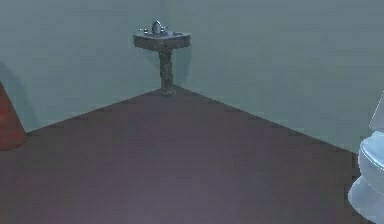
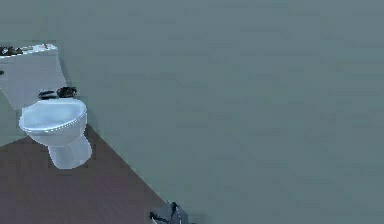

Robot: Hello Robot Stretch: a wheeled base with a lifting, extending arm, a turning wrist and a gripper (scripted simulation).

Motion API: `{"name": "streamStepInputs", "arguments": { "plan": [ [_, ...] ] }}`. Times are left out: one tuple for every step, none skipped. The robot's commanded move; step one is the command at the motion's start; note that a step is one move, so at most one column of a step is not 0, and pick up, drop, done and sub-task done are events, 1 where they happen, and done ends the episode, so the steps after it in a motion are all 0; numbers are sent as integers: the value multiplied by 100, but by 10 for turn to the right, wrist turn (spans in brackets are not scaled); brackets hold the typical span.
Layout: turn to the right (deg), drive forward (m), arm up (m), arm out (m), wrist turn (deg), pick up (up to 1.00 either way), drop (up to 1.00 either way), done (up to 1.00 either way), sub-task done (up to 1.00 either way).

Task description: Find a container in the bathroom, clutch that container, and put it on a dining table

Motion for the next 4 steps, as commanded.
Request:
{"name": "streamStepInputs", "arguments": {
  "plan": [
    [0,0,-30,0,0,0,0,0,0],
    [0,0,0,0,0,100,0,0,0],
    [0,0,10,0,0,0,0,0,0],
    [0,0,50,0,0,0,0,0,0]
  ]
}}
